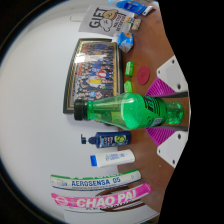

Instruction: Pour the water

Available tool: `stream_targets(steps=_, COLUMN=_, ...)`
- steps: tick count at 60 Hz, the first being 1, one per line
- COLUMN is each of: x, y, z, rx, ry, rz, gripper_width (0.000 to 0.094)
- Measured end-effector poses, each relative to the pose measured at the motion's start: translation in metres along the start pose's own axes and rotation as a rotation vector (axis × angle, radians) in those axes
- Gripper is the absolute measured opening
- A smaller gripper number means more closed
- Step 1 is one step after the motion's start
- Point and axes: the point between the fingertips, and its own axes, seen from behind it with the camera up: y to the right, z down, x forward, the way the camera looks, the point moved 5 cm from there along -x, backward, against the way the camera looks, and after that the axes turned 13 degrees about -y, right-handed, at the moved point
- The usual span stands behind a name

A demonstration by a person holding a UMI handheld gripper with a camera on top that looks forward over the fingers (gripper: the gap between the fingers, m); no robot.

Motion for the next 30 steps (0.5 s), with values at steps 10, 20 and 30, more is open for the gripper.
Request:
stream_targets(steps=10, x=-0.005, y=-0.009, z=-0.006, rx=-0.017, ry=-0.002, rz=-0.015, gripper_width=0.0325)
stream_targets(steps=20, x=-0.022, y=-0.036, z=-0.049, rx=0.126, ry=0.042, rz=-0.123, gripper_width=0.0327)
stream_targets(steps=30, x=-0.026, y=-0.066, z=-0.110, rx=0.512, ry=0.079, rz=-0.356, gripper_width=0.0326)
